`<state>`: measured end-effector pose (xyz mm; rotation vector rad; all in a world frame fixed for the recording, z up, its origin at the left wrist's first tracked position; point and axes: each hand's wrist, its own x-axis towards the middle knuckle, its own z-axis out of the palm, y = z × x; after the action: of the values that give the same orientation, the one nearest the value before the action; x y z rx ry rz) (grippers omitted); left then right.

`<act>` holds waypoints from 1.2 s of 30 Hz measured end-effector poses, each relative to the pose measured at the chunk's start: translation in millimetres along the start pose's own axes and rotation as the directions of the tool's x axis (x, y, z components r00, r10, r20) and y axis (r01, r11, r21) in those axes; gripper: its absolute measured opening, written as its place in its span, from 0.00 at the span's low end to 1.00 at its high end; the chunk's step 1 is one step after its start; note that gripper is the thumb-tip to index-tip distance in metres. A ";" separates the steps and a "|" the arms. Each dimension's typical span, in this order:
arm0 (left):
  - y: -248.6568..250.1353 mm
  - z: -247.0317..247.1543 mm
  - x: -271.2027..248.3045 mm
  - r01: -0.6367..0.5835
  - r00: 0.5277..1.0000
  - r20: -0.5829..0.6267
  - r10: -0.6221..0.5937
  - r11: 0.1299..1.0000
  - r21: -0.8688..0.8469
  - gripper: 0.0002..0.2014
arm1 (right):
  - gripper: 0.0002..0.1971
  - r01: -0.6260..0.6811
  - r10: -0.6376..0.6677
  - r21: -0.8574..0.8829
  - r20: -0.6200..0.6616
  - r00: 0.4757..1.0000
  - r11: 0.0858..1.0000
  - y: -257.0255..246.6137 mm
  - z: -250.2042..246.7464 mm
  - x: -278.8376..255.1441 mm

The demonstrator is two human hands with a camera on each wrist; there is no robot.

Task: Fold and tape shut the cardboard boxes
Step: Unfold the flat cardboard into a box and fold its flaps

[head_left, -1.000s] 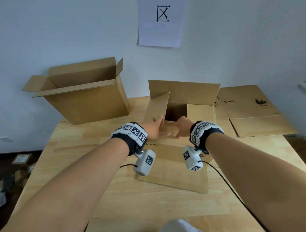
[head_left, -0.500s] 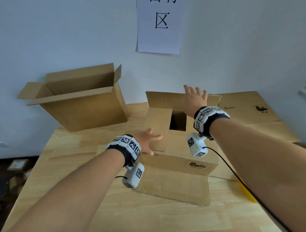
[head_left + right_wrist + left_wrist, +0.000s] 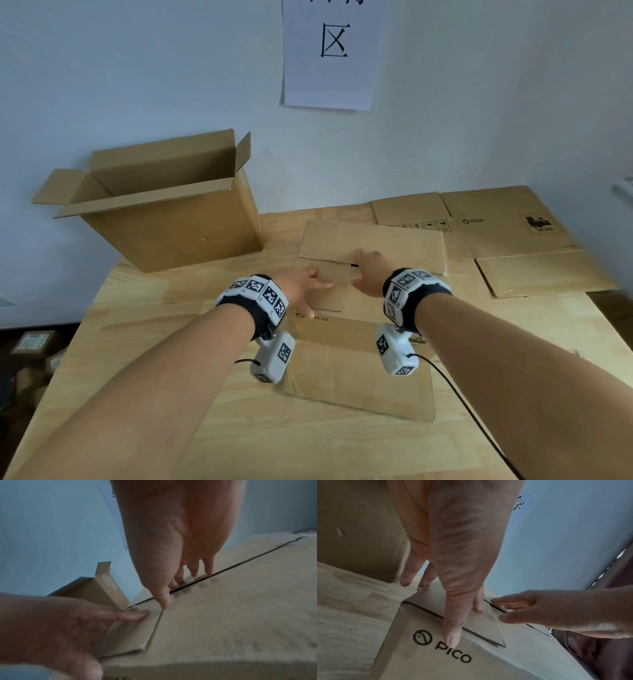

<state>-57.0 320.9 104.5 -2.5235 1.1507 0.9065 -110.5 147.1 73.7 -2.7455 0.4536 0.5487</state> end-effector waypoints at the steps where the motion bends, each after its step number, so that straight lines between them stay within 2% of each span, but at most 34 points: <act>1: -0.6 0.5 -0.6 -0.009 1.000 -0.008 0.009 1.000 0.000 0.39 | 0.32 -0.011 0.013 -0.061 0.033 0.999 0.998 -5.7 4.4 -2.1; 3: -1.8 2.2 -1.1 -0.013 1.000 -0.001 0.013 1.000 -0.014 0.39 | 0.44 -0.045 0.058 -0.149 0.084 0.995 0.988 -19.0 12.8 -5.9; 7: -8.5 9.3 2.5 -0.032 0.999 -0.042 0.029 0.998 -0.061 0.39 | 0.60 -0.123 0.145 -0.149 0.147 0.978 0.981 -29.2 25.4 -5.7; 9: -17.1 16.5 6.1 -0.073 0.994 -0.095 0.059 0.986 -0.147 0.38 | 0.64 -0.126 0.148 -0.140 0.159 0.976 0.982 -28.0 27.3 -5.5; 11: -29.8 26.6 9.6 -0.144 0.983 -0.158 0.096 0.934 -0.328 0.34 | 0.68 -0.118 0.141 -0.140 0.165 0.976 0.983 -25.3 29.4 -5.2; 13: -42.2 37.2 8.4 -0.180 0.970 -0.238 0.046 0.796 -0.578 0.27 | 0.71 -0.105 0.130 -0.137 0.189 0.973 0.985 -24.7 30.5 -7.7; 15: -52.4 49.4 10.1 -0.147 0.954 -0.276 -0.118 0.617 -0.773 0.24 | 0.72 -0.106 0.136 -0.144 0.218 0.967 0.984 -27.1 28.4 -13.8; 17: -58.0 59.8 16.8 -0.062 0.938 -0.183 -0.295 0.379 -0.923 0.24 | 0.72 -0.114 0.146 -0.151 0.226 0.963 0.982 -29.9 26.5 -16.9; 19: -60.2 71.8 25.5 0.051 0.932 -0.041 -0.361 0.242 -0.969 0.26 | 0.73 -0.124 0.159 -0.162 0.220 0.962 0.979 -31.9 28.2 -16.1; 20: -59.5 77.7 27.5 0.070 0.917 0.012 -0.398 0.131 -0.989 0.29 | 0.73 -0.132 0.166 -0.167 0.211 0.963 0.977 -32.6 30.2 -15.8; 22: -60.5 96.0 43.8 0.153 0.928 0.091 -0.361 0.148 -0.977 0.29 | 0.72 -0.141 0.173 -0.179 0.178 0.969 0.974 -31.7 35.7 -15.4; 23: -59.7 103.5 50.3 0.211 0.920 0.194 -0.341 0.015 -0.977 0.25 | 0.72 -0.138 0.166 -0.173 0.159 0.973 0.975 -29.8 38.7 -15.3; 24: -58.7 110.1 50.5 0.198 0.914 0.205 -0.350 -0.055 -0.979 0.22 | 0.71 -0.130 0.152 -0.159 0.135 0.979 0.979 -27.6 41.7 -15.6; 25: -56.6 116.6 52.9 0.205 0.911 0.193 -0.364 -0.004 -0.979 0.21 | 0.71 -0.119 0.134 -0.140 0.105 0.985 0.983 -25.1 44.6 -16.0; 28: -53.7 125.4 60.1 0.254 0.928 0.234 -0.289 0.035 -0.966 0.20 | 0.70 -0.090 0.092 -0.095 0.022 0.996 0.991 -19.8 50.9 -16.2; 30: -56.6 126.5 69.3 0.276 0.922 0.252 -0.295 0.042 -0.960 0.20 | 0.70 -0.082 0.082 -0.082 -0.001 0.997 0.993 -18.8 52.1 -16.1; 33: -53.3 123.2 68.2 0.320 0.913 0.310 -0.264 -0.007 -0.947 0.20 | 0.68 -0.067 0.066 -0.071 -0.014 0.998 0.995 -17.7 52.5 -16.6; 34: -52.4 122.7 69.1 0.332 0.910 0.314 -0.271 0.022 -0.943 0.20 | 0.66 -0.057 0.056 -0.072 -0.016 0.998 0.996 -17.1 53.2 -16.6; 36: -50.6 123.2 65.0 0.341 0.907 0.323 -0.269 0.022 -0.940 0.19 | 0.63 -0.035 0.034 -0.077 -0.020 0.999 0.996 -16.3 54.7 -16.3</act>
<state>-41.4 368.8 -34.8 -3.3593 -0.4927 2.1141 -136.3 185.1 36.0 -2.8237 0.4954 0.5609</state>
